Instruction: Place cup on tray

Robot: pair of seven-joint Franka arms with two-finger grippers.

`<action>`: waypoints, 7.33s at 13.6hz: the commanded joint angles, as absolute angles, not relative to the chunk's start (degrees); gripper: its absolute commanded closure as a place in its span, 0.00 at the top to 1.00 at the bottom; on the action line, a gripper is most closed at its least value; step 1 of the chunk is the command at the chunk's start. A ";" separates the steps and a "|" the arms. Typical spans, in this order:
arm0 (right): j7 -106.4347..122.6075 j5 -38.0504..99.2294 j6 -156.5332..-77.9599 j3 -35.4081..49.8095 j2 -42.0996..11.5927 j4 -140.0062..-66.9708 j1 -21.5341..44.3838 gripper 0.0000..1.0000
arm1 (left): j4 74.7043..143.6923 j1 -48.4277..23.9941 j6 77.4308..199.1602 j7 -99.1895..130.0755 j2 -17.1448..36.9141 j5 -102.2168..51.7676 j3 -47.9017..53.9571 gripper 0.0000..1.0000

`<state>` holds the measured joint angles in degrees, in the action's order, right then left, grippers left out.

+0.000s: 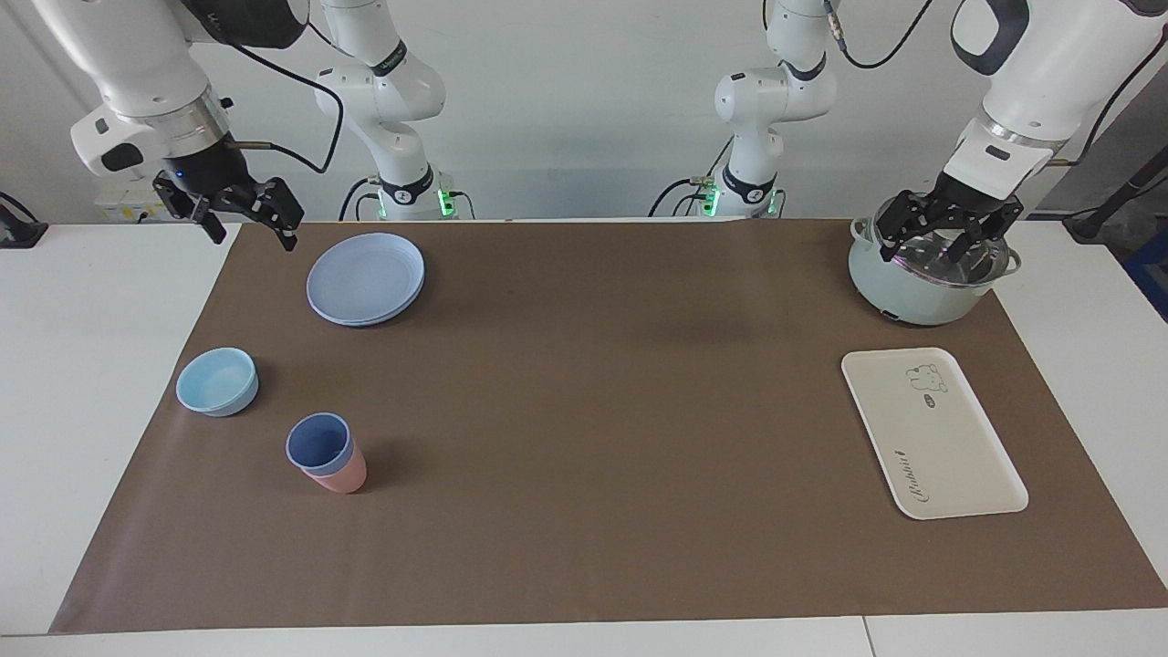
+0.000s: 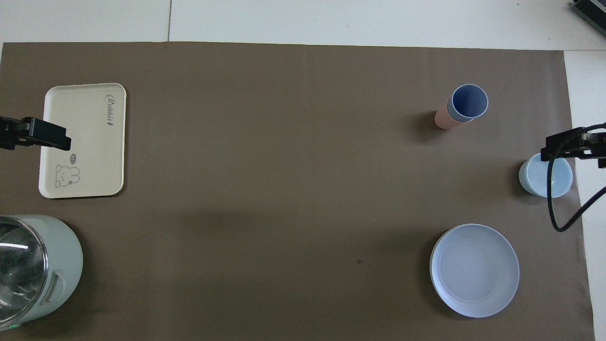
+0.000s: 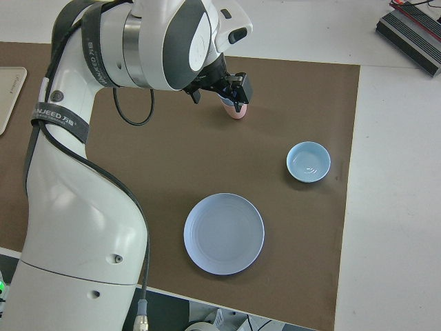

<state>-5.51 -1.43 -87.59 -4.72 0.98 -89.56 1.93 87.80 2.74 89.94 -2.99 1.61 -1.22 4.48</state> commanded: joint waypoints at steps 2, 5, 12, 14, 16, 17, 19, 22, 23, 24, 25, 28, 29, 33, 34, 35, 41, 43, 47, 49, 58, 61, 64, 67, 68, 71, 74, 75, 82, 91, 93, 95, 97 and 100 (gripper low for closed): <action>-4.66 -0.35 -87.80 -4.48 0.53 -88.86 1.67 1.00 | 88.94 3.34 84.91 -2.99 0.01 -0.97 4.75 1.00; -3.00 -0.35 -90.33 -4.48 0.97 -90.70 1.58 1.00 | 89.21 3.43 85.61 -3.16 -0.09 -0.97 4.75 1.00; 37.02 0.35 -115.45 -4.57 3.16 -105.01 -0.96 1.00 | 89.21 3.43 85.87 -3.34 -0.09 -0.97 4.75 1.00; 51.79 3.50 -124.41 -4.66 2.38 -109.75 -2.19 1.00 | 89.30 3.43 85.96 -3.43 -0.09 -0.97 4.66 1.00; 61.66 7.96 -130.33 -4.66 0.89 -112.40 -4.56 1.00 | 89.39 3.43 86.13 -3.60 -0.09 -0.97 4.66 1.00; 67.01 14.09 -130.34 -4.66 -0.34 -112.59 -6.05 1.00 | 89.30 3.43 86.22 -3.60 -0.09 -0.97 4.66 1.00; 80.62 24.73 -130.52 -4.66 -4.02 -112.50 -9.65 1.00 | 89.47 3.43 86.04 -3.60 -0.09 -0.97 4.66 1.00; 92.01 41.88 -130.08 -4.66 -8.95 -112.33 -12.12 1.00 | 89.47 3.51 86.05 -3.60 -0.17 -0.97 4.66 1.00; 92.37 46.45 -129.56 -4.57 -10.27 -112.32 -12.48 1.00 | 89.47 3.52 86.22 -3.69 -0.18 -0.97 4.66 1.00; 92.98 51.89 -128.85 -4.57 -11.50 -112.24 -12.48 1.00 | 89.47 3.43 86.92 -3.60 -0.09 -0.97 4.66 1.00; 93.42 55.60 -128.85 -4.57 -12.38 -112.24 -12.39 1.00 | 89.47 3.51 87.18 -3.60 -0.09 -0.97 4.66 1.00; 97.89 61.15 -127.09 -4.57 -15.20 -111.80 -12.57 1.00 | 89.47 3.34 87.36 -3.69 -0.09 -0.97 4.66 1.00; 98.87 61.43 -126.39 -4.57 -15.73 -111.88 -12.83 1.00 | 89.47 3.34 87.36 -3.43 -0.09 -0.97 4.66 1.00; 111.59 72.31 -123.49 -4.57 -20.91 -111.80 -13.80 1.00 | 89.56 3.51 87.10 -3.34 -0.18 -0.97 4.66 1.00; 113.54 75.12 -123.40 -4.57 -21.61 -111.80 -13.80 1.00 | 89.56 3.78 87.10 -3.25 -0.18 -0.97 4.66 1.00; 114.34 77.50 -123.49 -4.57 -21.88 -111.80 -13.28 1.00 | 89.56 3.87 87.10 -3.16 -0.18 -0.97 4.66 1.00; 119.27 84.81 -124.19 -4.40 -23.82 -111.27 -10.90 1.00 | 89.56 3.69 86.75 -2.99 -0.18 -0.97 4.66 1.00; 119.35 86.30 -125.15 -4.40 -23.99 -110.83 -9.76 1.00 | 89.56 3.78 86.92 -3.08 -0.18 -0.97 4.66 1.00; 120.93 86.31 -125.77 -4.39 -24.69 -109.95 -9.58 1.00 | 89.65 3.60 86.40 -2.90 -0.26 -0.97 4.75 1.00; 122.87 86.66 -125.77 -4.39 -26.27 -108.38 -9.84 1.00 | 89.65 2.90 86.66 -2.99 -0.44 -0.97 4.83 1.00; 123.31 90.88 -128.41 -4.31 -26.72 -108.19 -7.03 1.00 | 89.65 3.69 86.93 -2.99 -0.35 -0.97 4.83 1.00; 123.40 91.14 -129.46 -4.31 -26.81 -108.28 -6.50 1.00 | 90.08 3.78 86.40 -3.25 -0.53 -0.97 4.83 1.00; 126.63 91.23 -129.46 -4.31 -26.81 -108.02 -6.50 0.01 | 90.09 3.52 86.40 -3.25 -0.53 -0.97 4.83 1.00; 125.87 90.71 -130.42 -4.31 -25.93 -107.67 -6.42 0.00 | 89.91 3.17 86.83 -3.16 -0.53 -0.97 4.83 1.00; 124.64 89.92 -131.39 -4.31 -25.32 -107.67 -5.89 0.00 | 89.91 3.08 87.01 -2.99 -0.53 -0.97 4.83 1.00; 116.24 80.47 -137.79 -4.39 -19.27 -108.45 -2.12 0.00 | 90.52 2.81 87.45 -2.64 -0.61 -1.05 5.18 1.00; 97.27 62.38 -137.99 -4.31 -13.47 -108.81 -0.09 0.00 | 92.71 -0.43 91.03 4.28 -1.40 -2.02 5.36 1.00; 91.38 56.92 -137.38 -4.22 -11.79 -108.81 0.09 0.00 | 94.38 -1.83 93.58 6.83 -1.93 -3.94 5.36 1.00; 56.28 20.33 -128.16 -4.22 -4.22 -106.53 10.09 0.00 | 104.93 -15.17 116.67 19.14 -3.25 -31.16 5.36 1.00; 38.15 -2.37 -116.55 -4.13 -4.22 -101.08 22.93 0.00 | 102.92 -34.89 158.46 22.59 11.86 -50.44 5.45 0.80; 38.14 -4.12 -114.79 -4.04 -4.22 -100.63 23.55 0.00 | 102.57 -36.38 159.52 22.59 13.00 -50.54 5.36 0.75; 37.97 -5.53 -114.52 -4.04 -4.22 -100.55 24.61 0.00 | 100.21 -37.70 161.97 22.67 16.25 -50.54 5.45 0.75; 37.01 -6.41 -114.52 -3.96 -4.22 -100.63 25.31 0.00 | 100.02 -38.67 161.98 22.68 16.79 -50.54 5.45 0.71; 36.83 -7.29 -114.17 -3.96 -4.22 -100.63 25.75 0.00 | 100.02 -40.60 161.81 22.59 16.79 -50.10 5.45 0.62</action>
<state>38.66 -5.46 -115.46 -4.05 -4.30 -101.35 25.36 101.18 -38.50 160.75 22.58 16.10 -49.12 6.38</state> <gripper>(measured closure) 0.167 0.282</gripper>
